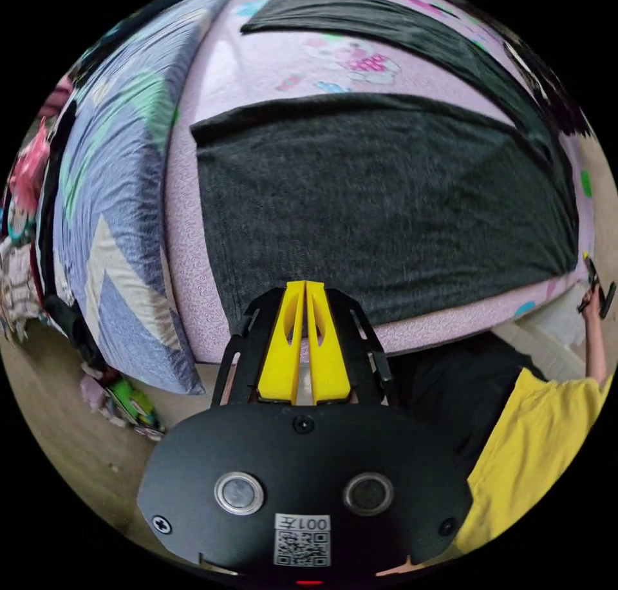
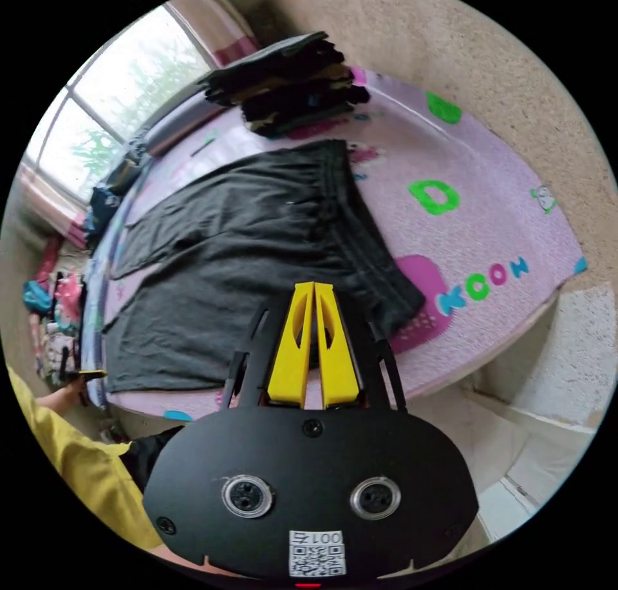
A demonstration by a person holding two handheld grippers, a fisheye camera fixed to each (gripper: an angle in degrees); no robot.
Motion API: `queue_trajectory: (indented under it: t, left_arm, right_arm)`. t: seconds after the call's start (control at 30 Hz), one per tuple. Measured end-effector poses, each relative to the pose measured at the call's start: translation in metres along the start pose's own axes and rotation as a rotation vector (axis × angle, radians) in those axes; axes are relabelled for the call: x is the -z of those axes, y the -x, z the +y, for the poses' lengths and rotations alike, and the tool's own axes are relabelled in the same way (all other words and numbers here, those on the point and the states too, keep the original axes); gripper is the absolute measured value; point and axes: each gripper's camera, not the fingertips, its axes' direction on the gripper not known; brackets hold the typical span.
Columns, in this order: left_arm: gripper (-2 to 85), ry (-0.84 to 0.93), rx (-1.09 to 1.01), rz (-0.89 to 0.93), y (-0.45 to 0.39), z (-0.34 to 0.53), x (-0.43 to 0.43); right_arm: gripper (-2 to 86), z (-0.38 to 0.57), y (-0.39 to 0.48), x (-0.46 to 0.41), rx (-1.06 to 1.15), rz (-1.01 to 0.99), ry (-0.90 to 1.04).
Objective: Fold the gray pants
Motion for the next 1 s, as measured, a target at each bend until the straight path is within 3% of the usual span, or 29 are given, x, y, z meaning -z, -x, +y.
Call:
queue_trajectory:
  t: [0.17,0.27,0.67,0.77,1.0]
  left_arm:
    - [-1.5,-0.02,0.154,0.076,0.018,0.015,-0.01]
    - [-1.5,-0.026,0.178,0.074,0.021,0.025,-0.013]
    - [-1.5,0.016,0.23,0.13,0.039,0.058,-0.026]
    - [-1.5,0.008,0.219,0.123,0.039,0.069,-0.016]
    - [-1.4,-0.093,0.318,0.24,0.049,0.114,0.016]
  right_arm:
    - [-0.1,0.006,0.024,-0.036,0.066,-0.248,0.125]
    - [-0.1,0.014,0.029,-0.055,0.067,-0.293,0.193]
    - [-0.1,0.009,0.017,-0.083,0.0,-0.188,0.351]
    - [-0.1,0.002,0.02,-0.074,0.0,-0.177,0.325]
    - [0.0,-0.004,0.022,-0.044,-0.017,-0.4,0.203]
